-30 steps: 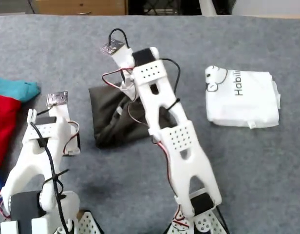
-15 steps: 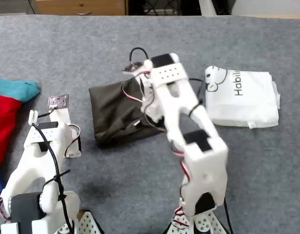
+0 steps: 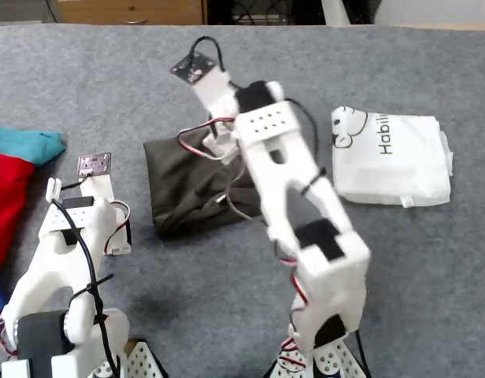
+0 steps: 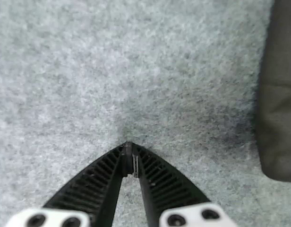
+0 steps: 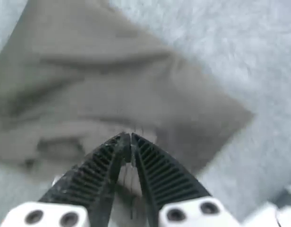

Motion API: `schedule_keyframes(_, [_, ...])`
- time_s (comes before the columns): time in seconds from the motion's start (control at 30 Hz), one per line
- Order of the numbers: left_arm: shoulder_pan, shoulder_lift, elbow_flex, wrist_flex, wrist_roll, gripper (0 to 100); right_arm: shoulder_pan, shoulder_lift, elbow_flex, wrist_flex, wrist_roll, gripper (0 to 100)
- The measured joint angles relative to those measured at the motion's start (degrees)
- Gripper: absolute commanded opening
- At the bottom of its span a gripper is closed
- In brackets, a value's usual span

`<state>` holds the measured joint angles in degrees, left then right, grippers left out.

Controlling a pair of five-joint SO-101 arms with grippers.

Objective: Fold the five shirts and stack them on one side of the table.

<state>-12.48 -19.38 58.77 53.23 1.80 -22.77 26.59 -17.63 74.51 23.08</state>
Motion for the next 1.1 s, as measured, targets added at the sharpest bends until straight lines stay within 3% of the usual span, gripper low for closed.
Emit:
schedule_keyframes(0.2, [0.0, 0.0, 0.0, 0.0, 0.0, 3, 0.0, 6.2, -0.1, 2.3, -0.2, 1.5])
schedule_keyframes(0.5, [0.0, 0.0, 0.0, 0.0, 0.0, 3, 0.0, 4.5, -0.9, 24.1, -0.2, 1.5])
schedule_keyframes(0.73, [0.0, 0.0, 0.0, 0.0, 0.0, 3, 3.4, 2.5, 11.9, 25.5, -0.2, 1.5])
schedule_keyframes(0.9, [0.0, 0.0, 0.0, 0.0, 0.0, 3, 9.3, -2.3, 13.4, 25.5, -0.2, 1.5])
schedule_keyframes(1.1, [-0.9, -1.8, -1.8, 4.0, -0.6, 3, 10.1, -13.9, 13.5, 25.5, -0.2, 1.5])
